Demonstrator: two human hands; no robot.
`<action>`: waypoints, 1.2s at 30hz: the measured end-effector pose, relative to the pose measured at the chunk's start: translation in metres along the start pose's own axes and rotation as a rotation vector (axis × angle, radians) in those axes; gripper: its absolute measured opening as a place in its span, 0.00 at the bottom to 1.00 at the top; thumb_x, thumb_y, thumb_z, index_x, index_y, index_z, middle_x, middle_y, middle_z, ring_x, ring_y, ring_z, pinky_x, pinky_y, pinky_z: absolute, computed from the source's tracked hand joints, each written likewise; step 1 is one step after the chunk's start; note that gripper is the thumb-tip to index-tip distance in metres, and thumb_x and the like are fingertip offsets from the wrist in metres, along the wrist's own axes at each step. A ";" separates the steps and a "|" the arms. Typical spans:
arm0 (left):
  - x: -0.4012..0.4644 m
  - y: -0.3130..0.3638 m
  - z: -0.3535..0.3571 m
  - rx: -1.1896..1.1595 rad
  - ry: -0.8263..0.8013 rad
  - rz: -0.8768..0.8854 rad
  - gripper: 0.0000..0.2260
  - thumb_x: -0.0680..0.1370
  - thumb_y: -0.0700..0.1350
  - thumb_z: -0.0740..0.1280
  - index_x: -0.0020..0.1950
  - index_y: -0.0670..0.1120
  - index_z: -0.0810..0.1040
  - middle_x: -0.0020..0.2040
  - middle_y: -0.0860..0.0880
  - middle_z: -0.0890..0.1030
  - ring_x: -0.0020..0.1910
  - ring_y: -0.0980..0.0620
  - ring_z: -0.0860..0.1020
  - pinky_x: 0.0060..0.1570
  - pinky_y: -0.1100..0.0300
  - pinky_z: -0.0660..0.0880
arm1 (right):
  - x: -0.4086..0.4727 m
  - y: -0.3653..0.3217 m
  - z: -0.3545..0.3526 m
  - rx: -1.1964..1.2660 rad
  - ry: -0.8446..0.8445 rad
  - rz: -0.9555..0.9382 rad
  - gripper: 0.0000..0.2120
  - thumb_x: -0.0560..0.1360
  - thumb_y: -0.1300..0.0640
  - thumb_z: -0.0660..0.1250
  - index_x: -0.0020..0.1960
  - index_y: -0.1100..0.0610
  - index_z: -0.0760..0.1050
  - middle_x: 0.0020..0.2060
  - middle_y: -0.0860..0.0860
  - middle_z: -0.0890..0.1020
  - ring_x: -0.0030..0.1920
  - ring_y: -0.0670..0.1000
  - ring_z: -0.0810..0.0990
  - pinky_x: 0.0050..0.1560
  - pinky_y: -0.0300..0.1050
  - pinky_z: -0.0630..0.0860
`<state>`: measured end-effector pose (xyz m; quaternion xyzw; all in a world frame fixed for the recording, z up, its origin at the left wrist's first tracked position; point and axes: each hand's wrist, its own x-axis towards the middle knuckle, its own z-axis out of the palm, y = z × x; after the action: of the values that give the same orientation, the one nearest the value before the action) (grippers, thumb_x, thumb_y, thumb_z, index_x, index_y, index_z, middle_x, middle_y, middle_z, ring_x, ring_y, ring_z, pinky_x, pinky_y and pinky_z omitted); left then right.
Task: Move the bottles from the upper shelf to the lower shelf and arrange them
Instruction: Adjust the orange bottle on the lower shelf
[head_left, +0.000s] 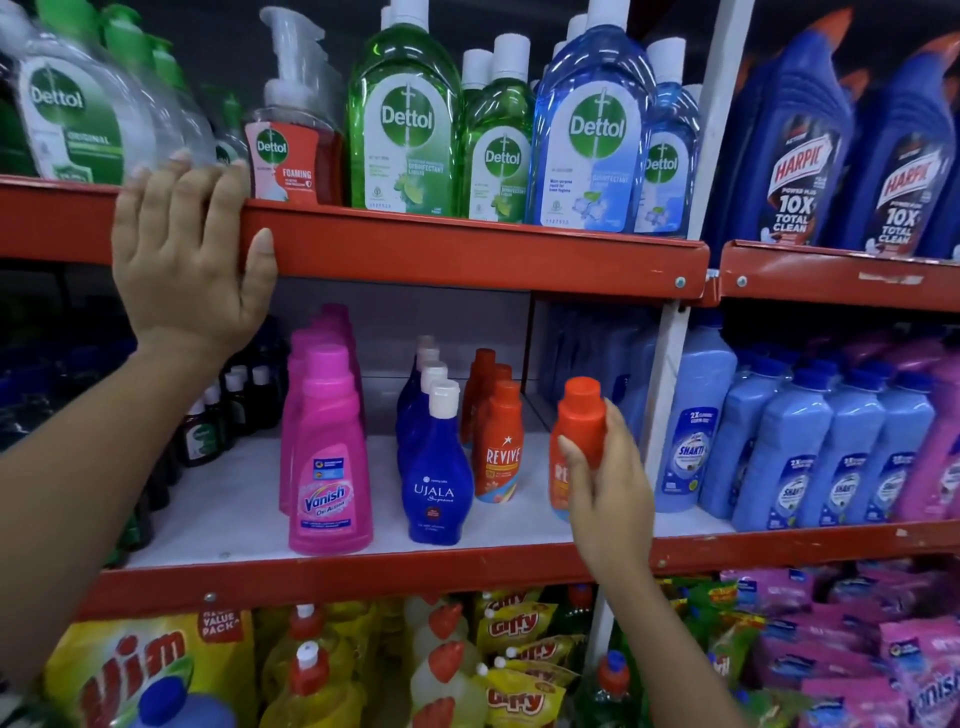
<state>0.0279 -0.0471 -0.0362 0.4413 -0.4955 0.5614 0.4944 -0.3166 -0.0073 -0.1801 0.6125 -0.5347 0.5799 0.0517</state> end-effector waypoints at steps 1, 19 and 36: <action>0.001 0.000 -0.001 0.014 0.000 0.006 0.21 0.84 0.52 0.51 0.71 0.41 0.68 0.64 0.37 0.75 0.69 0.38 0.68 0.73 0.47 0.56 | 0.003 -0.003 0.005 0.073 -0.056 0.023 0.27 0.79 0.46 0.59 0.74 0.56 0.62 0.66 0.55 0.77 0.62 0.54 0.78 0.57 0.47 0.75; 0.003 0.001 -0.002 0.066 -0.010 0.039 0.23 0.84 0.53 0.49 0.70 0.39 0.71 0.63 0.37 0.78 0.68 0.37 0.71 0.72 0.45 0.61 | 0.002 0.012 0.049 0.242 -0.260 0.191 0.27 0.78 0.47 0.60 0.74 0.54 0.60 0.66 0.55 0.76 0.63 0.55 0.78 0.61 0.60 0.77; -0.140 0.087 -0.070 -0.291 -0.464 -0.356 0.29 0.83 0.56 0.51 0.78 0.39 0.62 0.78 0.38 0.62 0.78 0.43 0.57 0.76 0.43 0.56 | -0.070 -0.070 0.074 0.138 -0.164 -0.077 0.23 0.79 0.55 0.64 0.72 0.57 0.66 0.68 0.54 0.73 0.69 0.53 0.70 0.67 0.41 0.65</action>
<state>-0.0414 0.0043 -0.1933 0.5621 -0.5852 0.2738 0.5164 -0.2009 0.0138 -0.2186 0.6801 -0.4718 0.5609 -0.0124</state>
